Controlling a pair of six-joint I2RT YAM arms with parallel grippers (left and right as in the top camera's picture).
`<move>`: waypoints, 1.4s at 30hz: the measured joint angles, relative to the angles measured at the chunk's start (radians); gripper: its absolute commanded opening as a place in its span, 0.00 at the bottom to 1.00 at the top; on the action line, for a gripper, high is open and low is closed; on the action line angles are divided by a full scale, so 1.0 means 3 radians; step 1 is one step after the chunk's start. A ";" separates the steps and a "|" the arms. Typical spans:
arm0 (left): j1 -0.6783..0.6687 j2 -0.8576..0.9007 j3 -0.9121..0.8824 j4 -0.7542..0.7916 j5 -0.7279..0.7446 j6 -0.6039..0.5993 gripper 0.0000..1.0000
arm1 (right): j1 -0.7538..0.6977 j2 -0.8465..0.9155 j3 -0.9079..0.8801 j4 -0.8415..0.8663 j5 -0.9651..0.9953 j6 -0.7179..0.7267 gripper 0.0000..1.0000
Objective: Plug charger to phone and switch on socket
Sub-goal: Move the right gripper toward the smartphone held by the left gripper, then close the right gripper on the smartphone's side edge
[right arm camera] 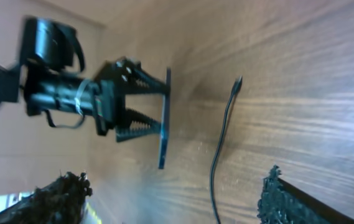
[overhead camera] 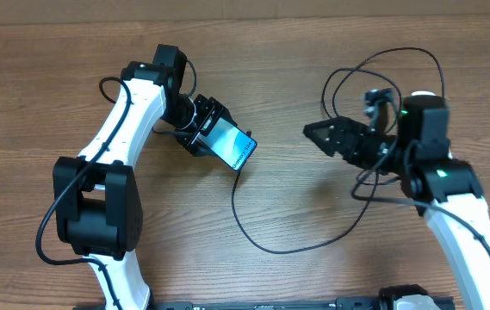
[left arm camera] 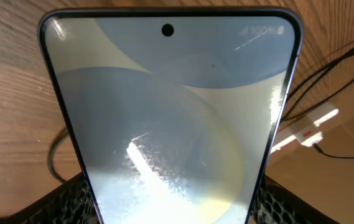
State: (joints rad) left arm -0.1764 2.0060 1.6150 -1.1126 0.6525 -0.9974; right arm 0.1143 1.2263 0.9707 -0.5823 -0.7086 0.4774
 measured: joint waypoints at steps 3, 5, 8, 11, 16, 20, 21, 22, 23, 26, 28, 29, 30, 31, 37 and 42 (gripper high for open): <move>0.0000 0.0000 0.0000 0.0003 0.0033 -0.0078 0.60 | 0.0151 0.0187 0.0000 0.0128 -0.0018 0.0074 0.84; 0.0000 0.0000 0.0000 0.0003 0.0045 -0.0122 0.59 | 0.0266 0.0277 -0.0001 0.0191 0.0022 0.0164 0.84; 0.0000 0.0000 0.0000 0.0004 0.0064 -0.0174 0.60 | 0.0498 0.0395 0.0000 0.0304 0.0201 0.0373 0.83; 0.0000 0.0000 0.0000 0.0006 0.0104 -0.0211 0.60 | 0.0684 0.0430 -0.0001 0.0380 0.0409 0.0576 0.82; 0.0000 0.0000 0.0000 0.0005 0.0175 -0.0345 0.60 | 0.0987 0.0430 0.0000 0.0509 0.0827 0.0922 0.77; 0.0000 0.0000 0.0000 0.0006 0.0296 -0.0423 0.60 | 0.1194 0.0454 0.0000 0.0666 0.1086 0.1162 0.73; 0.0000 0.0000 0.0000 0.0005 0.0336 -0.0435 0.60 | 0.1232 0.0473 0.0000 0.0701 0.1132 0.1204 0.73; 0.0000 0.0000 0.0000 0.0006 0.0375 -0.0443 0.59 | 0.1270 0.0506 0.0000 0.0744 0.1171 0.1251 0.73; 0.0000 0.0000 0.0000 0.0006 0.0406 -0.0446 0.59 | 0.1292 0.0534 0.0000 0.0769 0.1199 0.1284 0.72; 0.0000 0.0000 0.0000 0.0006 0.0472 -0.0456 0.59 | 0.1356 0.0657 0.0000 0.0816 0.1261 0.1363 0.71; 0.0000 0.0000 0.0000 0.0006 0.0495 -0.0459 0.59 | 0.1392 0.0738 0.0000 0.0847 0.1291 0.1390 0.70; 0.0000 0.0000 0.0000 0.0006 0.0497 -0.0459 0.59 | 0.1413 0.0767 0.0000 0.0863 0.1294 0.1403 0.68; 0.0000 0.0000 0.0000 0.0006 0.0505 -0.0460 0.60 | 0.1433 0.0797 -0.0001 0.0891 0.1314 0.1414 0.66; 0.0000 0.0000 0.0000 0.0006 0.0510 -0.0459 0.60 | 0.1443 0.0813 -0.0001 0.0914 0.1324 0.1420 0.66; 0.0000 0.0000 0.0000 0.0006 0.0532 -0.0460 0.61 | 0.1504 0.0866 0.0000 0.1019 0.1366 0.1459 0.57; 0.0000 0.0000 0.0000 0.0006 0.0533 -0.0460 0.61 | 0.1536 0.0866 0.0000 0.1094 0.1413 0.1461 0.49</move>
State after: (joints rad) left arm -0.1764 2.0060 1.6150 -1.1107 0.8124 -1.1355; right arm 0.5751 1.4860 0.9707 -0.2543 -0.2848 0.9157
